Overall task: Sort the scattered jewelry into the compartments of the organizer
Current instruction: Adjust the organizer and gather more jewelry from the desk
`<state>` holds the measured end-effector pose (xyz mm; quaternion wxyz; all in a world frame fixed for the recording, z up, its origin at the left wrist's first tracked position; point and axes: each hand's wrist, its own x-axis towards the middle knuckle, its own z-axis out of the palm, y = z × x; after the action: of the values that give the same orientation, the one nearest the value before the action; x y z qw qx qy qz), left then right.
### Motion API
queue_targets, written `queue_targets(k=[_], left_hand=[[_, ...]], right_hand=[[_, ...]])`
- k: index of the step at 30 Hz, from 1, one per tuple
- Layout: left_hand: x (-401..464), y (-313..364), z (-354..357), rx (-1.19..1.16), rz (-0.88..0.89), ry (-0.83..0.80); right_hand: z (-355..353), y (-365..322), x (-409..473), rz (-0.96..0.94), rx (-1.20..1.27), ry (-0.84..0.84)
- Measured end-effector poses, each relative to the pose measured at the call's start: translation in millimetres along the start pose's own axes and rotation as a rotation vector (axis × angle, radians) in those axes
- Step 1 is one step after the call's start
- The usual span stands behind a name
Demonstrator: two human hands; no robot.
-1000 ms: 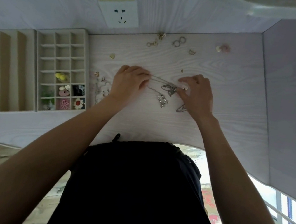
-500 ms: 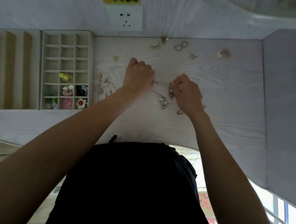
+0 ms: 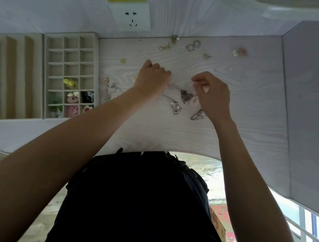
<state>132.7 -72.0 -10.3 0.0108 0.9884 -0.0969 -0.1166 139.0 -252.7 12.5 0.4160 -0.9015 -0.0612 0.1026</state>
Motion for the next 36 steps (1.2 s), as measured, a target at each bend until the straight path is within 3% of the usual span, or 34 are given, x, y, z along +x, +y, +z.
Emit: queue_targets(k=[5,8,10,14,20,27,31,36], left_hand=[[-0.1,0.4,-4.4,-0.176,0.035,0.011],[-0.9,10.3,-20.2,-0.755,0.138,-0.002],[-5.3,14.6,-28.8,-1.042,0.141,-0.052],[-16.3,10.3,-34.5,-1.219,0.082,-0.119],[-35.5,-12.5,-34.7,-1.623,-0.084,-0.036],[-48.0,-27.0,-34.9,-1.686,-0.203,0.143],[-52.2,-29.6,-35.9,-1.474,-0.319,0.190],[-56.2,-27.6,-29.1,-1.116,-0.366,0.147]], right_hand=[[-20.4,-15.3,2.1,0.094,0.349,-0.030],[-27.7,-24.8,0.8,0.066,0.511,-0.102],[-32.5,-30.4,-0.3,0.031,0.524,-0.076],[-45.6,-35.5,-0.8,0.025,0.531,0.025],[-56.6,-29.1,-7.0,0.096,0.521,0.085],[-47.6,-13.8,-8.5,-0.030,0.144,0.121],[-29.8,-4.0,-2.4,-0.110,-0.022,0.103],[-7.6,1.9,1.4,-0.108,0.033,0.086]])
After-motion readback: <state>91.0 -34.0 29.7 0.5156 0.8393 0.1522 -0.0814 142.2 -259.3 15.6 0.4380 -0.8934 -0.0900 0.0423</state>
